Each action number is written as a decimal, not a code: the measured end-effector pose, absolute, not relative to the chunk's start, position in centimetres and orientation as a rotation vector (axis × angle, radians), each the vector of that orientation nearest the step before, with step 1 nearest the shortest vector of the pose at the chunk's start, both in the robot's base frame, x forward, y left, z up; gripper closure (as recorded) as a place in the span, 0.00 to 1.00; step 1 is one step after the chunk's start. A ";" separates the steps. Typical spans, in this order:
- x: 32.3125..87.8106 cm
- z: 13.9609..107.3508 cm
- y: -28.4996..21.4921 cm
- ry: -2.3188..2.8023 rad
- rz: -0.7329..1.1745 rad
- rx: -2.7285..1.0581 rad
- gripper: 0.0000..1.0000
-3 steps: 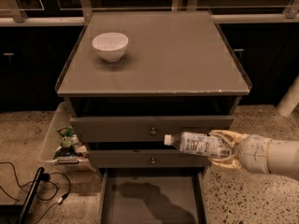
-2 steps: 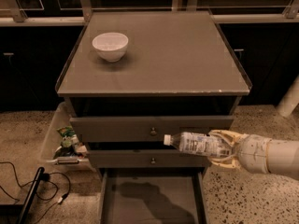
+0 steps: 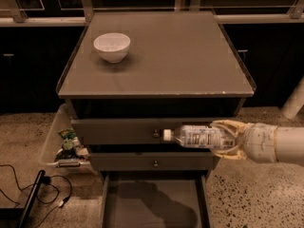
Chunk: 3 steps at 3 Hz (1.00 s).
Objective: Pick blue plastic bottle from bottom drawer and place on counter
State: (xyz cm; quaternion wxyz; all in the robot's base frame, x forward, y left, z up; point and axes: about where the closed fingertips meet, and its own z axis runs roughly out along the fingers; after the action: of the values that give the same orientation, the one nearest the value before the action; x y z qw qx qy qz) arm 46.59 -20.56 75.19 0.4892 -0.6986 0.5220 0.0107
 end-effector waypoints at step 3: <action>55.1 86.3 -18.2 0.958 0.195 -1.823 1.00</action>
Offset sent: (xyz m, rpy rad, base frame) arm 0.1037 -0.0059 0.1431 0.1021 -0.0776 0.3219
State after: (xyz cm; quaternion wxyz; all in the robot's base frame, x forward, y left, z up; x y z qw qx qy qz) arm 55.06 -18.21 86.27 0.5112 -0.7574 0.3981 0.0810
